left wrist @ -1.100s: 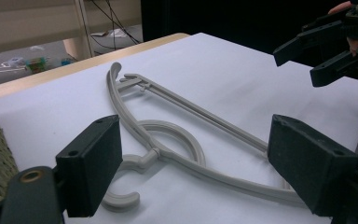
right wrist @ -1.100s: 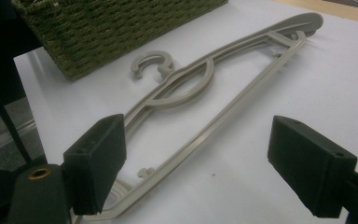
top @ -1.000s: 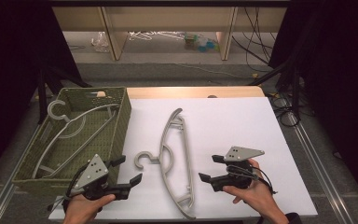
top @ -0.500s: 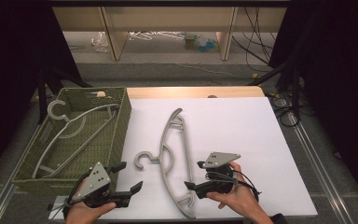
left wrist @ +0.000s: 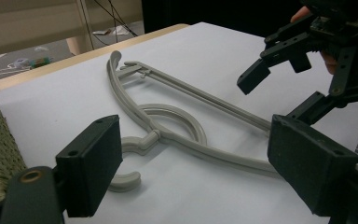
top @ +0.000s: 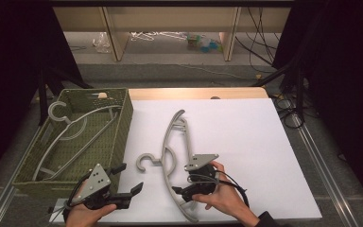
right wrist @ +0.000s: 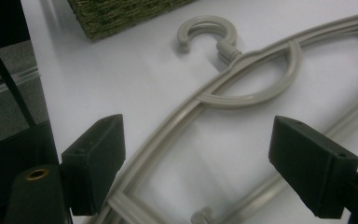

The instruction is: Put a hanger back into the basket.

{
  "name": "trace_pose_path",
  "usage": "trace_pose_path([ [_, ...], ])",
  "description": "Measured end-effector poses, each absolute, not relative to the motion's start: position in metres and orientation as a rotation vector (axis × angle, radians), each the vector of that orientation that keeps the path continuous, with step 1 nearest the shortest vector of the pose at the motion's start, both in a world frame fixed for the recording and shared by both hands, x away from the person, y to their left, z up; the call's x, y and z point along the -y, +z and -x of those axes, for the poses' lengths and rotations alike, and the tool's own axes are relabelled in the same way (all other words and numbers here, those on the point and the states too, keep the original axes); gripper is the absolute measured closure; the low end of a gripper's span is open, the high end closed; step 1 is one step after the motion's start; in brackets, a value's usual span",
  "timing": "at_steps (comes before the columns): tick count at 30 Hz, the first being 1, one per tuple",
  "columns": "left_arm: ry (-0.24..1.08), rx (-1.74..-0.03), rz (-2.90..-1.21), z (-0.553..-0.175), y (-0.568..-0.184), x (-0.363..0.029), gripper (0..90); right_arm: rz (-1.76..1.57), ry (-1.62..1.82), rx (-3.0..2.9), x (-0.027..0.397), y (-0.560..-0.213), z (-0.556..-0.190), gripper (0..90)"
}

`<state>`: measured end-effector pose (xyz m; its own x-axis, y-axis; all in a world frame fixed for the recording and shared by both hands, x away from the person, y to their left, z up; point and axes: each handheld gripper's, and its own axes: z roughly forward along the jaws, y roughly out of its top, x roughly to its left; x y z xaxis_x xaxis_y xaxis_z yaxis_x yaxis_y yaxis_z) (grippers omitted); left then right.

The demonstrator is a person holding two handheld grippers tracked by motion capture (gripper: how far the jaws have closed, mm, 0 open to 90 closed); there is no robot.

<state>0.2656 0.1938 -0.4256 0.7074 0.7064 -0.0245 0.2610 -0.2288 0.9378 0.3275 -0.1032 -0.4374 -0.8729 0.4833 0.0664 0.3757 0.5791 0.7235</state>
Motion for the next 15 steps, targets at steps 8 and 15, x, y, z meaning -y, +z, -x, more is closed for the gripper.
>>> trace_pose_path([
  [8, 0.497, -0.754, -1.799, -0.266, -0.425, -0.194, 17.7, -0.711, 1.108, -2.714, 0.079, -0.448, -0.337, 20.1],
  [15, 0.491, -0.745, -1.805, -0.266, -0.427, -0.192, 17.7, -0.733, 1.022, -2.747, 0.065, -0.458, -0.342, 24.2],
])
